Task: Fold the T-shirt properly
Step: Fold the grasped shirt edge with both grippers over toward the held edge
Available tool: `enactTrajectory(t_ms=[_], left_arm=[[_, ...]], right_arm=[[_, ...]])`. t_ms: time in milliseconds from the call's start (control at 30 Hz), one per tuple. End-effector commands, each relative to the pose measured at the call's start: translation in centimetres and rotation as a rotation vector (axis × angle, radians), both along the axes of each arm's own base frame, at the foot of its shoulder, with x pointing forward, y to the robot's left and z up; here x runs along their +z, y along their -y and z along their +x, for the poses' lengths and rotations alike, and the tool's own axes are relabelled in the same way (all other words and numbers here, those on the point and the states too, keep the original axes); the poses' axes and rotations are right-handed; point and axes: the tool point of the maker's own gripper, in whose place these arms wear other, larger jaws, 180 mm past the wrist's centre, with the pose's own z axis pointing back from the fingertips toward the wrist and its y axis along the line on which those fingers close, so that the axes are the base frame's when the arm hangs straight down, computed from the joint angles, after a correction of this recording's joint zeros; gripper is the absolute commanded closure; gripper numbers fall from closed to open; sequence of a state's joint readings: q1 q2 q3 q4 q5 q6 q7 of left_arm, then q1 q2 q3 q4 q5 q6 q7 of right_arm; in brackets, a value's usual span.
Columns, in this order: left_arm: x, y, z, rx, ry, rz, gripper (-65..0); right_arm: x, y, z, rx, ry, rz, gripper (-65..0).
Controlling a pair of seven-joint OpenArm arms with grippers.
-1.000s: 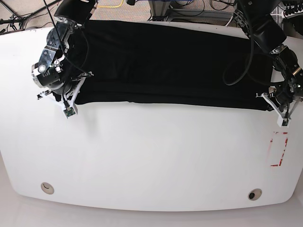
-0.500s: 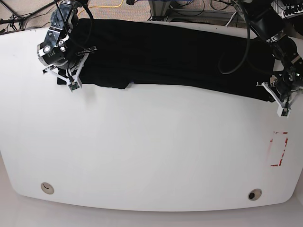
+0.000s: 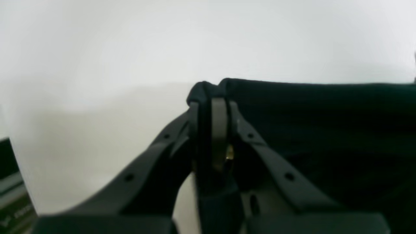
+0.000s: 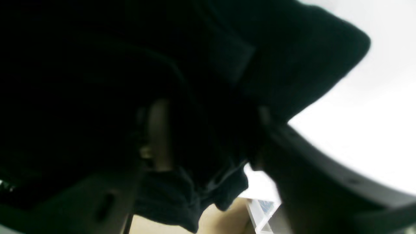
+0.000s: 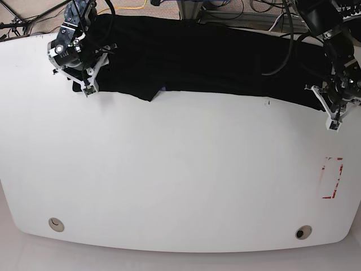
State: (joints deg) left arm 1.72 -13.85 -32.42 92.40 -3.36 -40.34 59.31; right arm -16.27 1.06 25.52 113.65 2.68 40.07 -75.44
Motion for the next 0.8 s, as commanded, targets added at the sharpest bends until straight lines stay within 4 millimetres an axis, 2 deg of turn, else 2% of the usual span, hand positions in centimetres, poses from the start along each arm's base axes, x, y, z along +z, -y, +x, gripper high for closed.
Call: enactTrajectory(t_ms=[0,67,133,233,333,400,533,600,767], left_arm=[[0.6,-0.7,-0.3,0.004,0.010,0.025,-1.4],[0.6,-1.0,-0.5,0.002,0.002,0.034,-5.3],[0.7,-1.0,-0.5,-0.010,-0.004,0.043,-13.6],[0.7,-0.9,-0.4,-0.023,-0.008,0.050,-29.3],[0.8,-1.3,-0.5,-0.008,-0.003,0.050,-42.9],[0.9,-1.5,-0.6,-0.001,-0.001,0.051,-48.1],[1.5,-1.3,0.0,-0.006,0.026,0.041,-46.9],[2.3,-0.8,0.4,-0.016,0.059,0.025,-46.1],[5.3,-1.5,0.5,-0.009,0.108,0.002,-45.8]], right_arm=[[0.4,0.3,-0.3,0.000,0.012,-0.019,-40.6],[0.5,0.0,-0.1,0.004,0.029,-0.002,-45.5],[0.6,-0.7,0.2,0.010,0.050,0.037,-48.8],[1.0,-1.9,0.7,0.019,0.087,0.109,-50.4],[1.7,-1.9,0.8,-0.025,0.138,0.195,-50.3],[2.4,-2.0,1.1,-0.055,0.185,0.269,-50.3],[4.2,-1.9,2.0,-0.078,0.275,0.377,-50.3],[5.1,-2.2,2.5,-0.058,0.307,0.424,-50.3],[6.4,-3.5,3.2,-0.024,0.353,0.513,-50.3]])
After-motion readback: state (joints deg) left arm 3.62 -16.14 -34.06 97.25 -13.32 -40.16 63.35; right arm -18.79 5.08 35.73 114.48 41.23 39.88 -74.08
